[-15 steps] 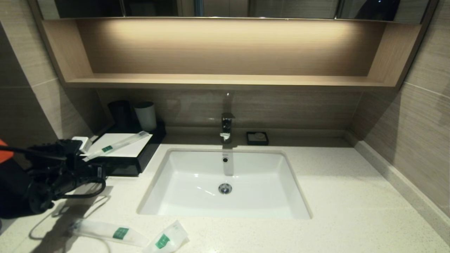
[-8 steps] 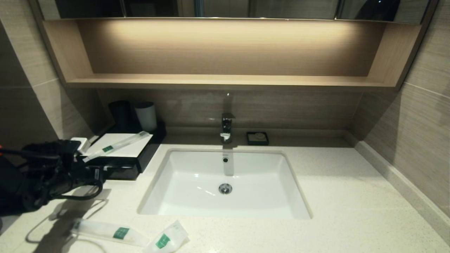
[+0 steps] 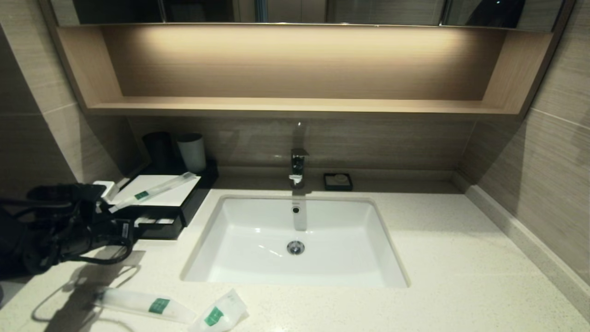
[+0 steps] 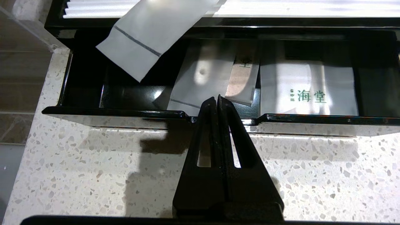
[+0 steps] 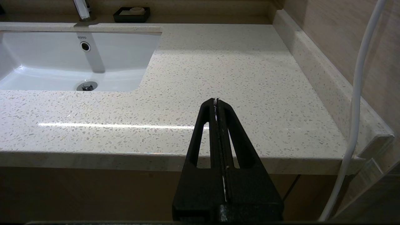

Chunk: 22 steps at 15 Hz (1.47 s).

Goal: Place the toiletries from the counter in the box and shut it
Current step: Open the drawer

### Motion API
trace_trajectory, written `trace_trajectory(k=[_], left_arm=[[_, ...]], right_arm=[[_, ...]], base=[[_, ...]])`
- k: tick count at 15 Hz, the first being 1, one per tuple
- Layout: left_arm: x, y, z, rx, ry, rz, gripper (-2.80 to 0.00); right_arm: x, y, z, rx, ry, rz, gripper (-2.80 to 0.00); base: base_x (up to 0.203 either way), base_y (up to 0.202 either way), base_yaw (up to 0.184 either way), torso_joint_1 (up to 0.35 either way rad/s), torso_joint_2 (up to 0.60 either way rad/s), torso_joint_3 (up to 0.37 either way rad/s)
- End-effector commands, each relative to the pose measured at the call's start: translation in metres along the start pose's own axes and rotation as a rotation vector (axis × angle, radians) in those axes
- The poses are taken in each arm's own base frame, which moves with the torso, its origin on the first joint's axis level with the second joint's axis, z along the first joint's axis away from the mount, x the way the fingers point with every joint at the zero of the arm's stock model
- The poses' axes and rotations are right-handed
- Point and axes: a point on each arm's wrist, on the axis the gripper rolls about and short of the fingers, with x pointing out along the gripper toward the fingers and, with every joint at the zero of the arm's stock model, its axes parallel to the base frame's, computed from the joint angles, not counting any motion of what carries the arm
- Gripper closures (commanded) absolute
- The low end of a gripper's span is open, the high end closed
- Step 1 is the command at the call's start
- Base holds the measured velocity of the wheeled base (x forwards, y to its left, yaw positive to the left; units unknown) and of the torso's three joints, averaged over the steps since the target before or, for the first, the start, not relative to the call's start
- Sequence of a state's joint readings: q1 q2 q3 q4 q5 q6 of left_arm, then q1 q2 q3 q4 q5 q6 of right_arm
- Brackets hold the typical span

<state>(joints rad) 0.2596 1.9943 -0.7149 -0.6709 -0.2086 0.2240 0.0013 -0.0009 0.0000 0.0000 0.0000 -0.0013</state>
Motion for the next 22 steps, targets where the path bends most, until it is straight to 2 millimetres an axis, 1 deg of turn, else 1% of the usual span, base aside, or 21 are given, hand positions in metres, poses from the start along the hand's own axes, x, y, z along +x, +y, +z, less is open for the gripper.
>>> trace_trajectory(k=[1, 13, 17, 22], left_arm=[[-0.003, 0.000, 0.004, 0.005, -0.003, -0.003, 0.00], [-0.017, -0.002, 0.005, 0.052, 0.056, 0.002, 0.00], [-0.018, -0.002, 0.004, 0.067, 0.080, 0.006, 0.00], [-0.027, -0.004, 0.006, 0.072, 0.106, -0.001, 0.00]], right_arm=[[0.000, 0.000, 0.000, 0.000, 0.001, 0.000, 0.00], [0.000, 0.000, 0.000, 0.000, 0.002, 0.000, 0.00], [0.000, 0.000, 0.000, 0.000, 0.002, 0.000, 0.00], [0.000, 0.000, 0.000, 0.000, 0.001, 0.000, 0.00]], base=[[0.000, 0.000, 0.000, 0.000, 0.00, 0.000], [0.000, 0.000, 0.000, 0.000, 0.00, 0.000], [0.000, 0.000, 0.000, 0.000, 0.00, 0.000], [0.000, 0.000, 0.000, 0.000, 0.00, 0.000]])
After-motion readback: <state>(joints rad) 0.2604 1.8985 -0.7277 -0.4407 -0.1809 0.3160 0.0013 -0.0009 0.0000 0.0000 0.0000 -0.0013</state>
